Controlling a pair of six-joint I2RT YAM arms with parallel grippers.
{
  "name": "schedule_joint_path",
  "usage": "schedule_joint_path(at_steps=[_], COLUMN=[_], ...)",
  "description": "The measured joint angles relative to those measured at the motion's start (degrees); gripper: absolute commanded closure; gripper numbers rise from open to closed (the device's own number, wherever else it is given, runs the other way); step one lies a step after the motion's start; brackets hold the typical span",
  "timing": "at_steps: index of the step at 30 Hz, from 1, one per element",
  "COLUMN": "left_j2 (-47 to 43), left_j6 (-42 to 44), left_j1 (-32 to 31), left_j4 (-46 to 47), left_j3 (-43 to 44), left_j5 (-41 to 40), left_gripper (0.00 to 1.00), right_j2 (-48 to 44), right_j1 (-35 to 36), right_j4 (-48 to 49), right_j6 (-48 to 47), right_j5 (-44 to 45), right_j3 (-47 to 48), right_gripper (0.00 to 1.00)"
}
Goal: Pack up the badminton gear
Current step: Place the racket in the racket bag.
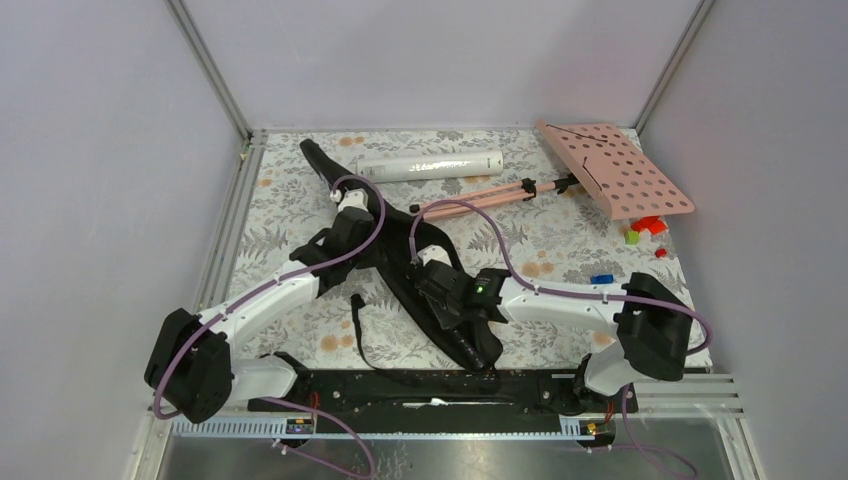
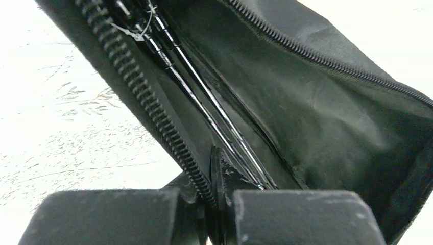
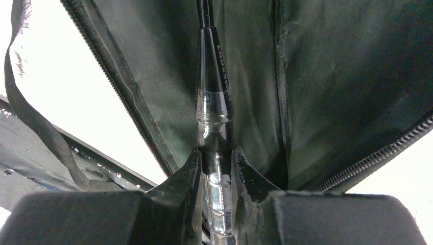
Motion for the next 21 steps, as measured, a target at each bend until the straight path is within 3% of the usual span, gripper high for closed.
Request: schedule_joint_path(at_steps=[6, 15, 21], left_j2=[-1.27, -4.83, -4.83], left_j6=[0.02, 0.44, 1.38], left_j1=[0.0, -1.77, -2.23], left_j4=[-4.13, -4.76, -2.58], left_j3=[-0.11, 1.29, 1.57], left_j5=[-3.85, -5.99, -2.73], left_gripper=[1.0, 1.0, 1.0], right_j2=[0.42, -9.05, -6.56], right_j1=[0.0, -2.25, -4.35], right_j4=[0.11, 7.02, 8.15], right_j6=[1.16, -2.43, -5.97], right_j5=[1.29, 17.07, 24.92], right_j3=[0.02, -8.02, -7.52], right_gripper=[1.0, 1.0, 1.0])
